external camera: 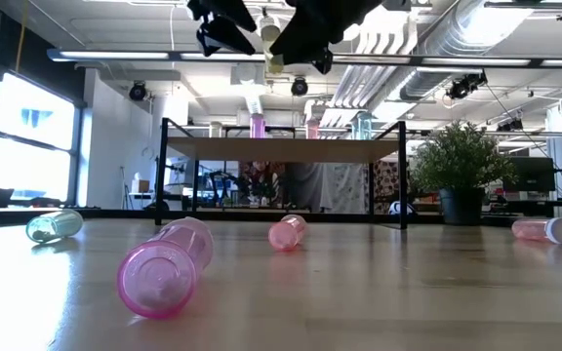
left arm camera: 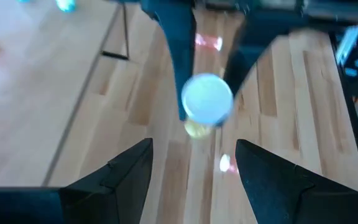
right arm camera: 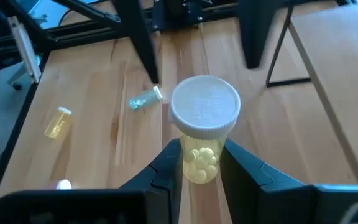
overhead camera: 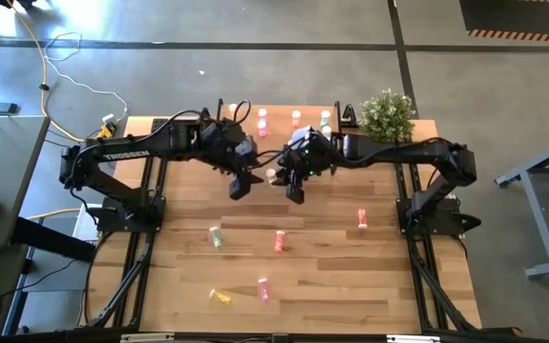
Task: Pick and place medicine bottles onto shelf by color
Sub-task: Put the right yellow pill bottle on the shelf aligned with other yellow pill bottles
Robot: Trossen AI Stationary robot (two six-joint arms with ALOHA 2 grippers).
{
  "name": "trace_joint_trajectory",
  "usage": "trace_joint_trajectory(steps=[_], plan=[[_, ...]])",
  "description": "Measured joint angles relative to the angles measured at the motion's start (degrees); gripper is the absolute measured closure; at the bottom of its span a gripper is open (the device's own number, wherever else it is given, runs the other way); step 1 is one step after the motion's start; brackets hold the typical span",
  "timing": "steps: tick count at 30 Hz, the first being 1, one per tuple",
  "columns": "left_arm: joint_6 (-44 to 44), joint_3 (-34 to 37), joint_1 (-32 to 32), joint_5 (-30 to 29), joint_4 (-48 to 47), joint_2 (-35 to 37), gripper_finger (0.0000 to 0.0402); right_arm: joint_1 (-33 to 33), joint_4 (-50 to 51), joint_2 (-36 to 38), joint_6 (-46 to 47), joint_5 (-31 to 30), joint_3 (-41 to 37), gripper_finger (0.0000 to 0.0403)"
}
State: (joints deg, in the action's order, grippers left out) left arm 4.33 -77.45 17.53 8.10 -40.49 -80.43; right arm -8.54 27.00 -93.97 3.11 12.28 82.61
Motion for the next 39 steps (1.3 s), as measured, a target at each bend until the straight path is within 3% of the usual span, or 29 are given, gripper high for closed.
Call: trace_joint_trajectory(steps=[6, 27, 39], plan=[[1.56, 0.04, 0.82, 0.46, 7.05, -0.69, 0.0181, -2.83, -0.72, 0.00, -3.14, 0.90, 0.00, 0.0325], [2.96, 0.04, 0.87, -0.20, 10.04, -4.71, 0.0183, -3.50, 0.65, -0.04, -3.34, 4.22, 0.00, 0.0325], [1.45, 0.04, 0.84, -0.15, 9.92, -4.72, 0.0255, -3.50, 0.60, -0.04, -2.97, 4.19, 0.00, 0.0325]])
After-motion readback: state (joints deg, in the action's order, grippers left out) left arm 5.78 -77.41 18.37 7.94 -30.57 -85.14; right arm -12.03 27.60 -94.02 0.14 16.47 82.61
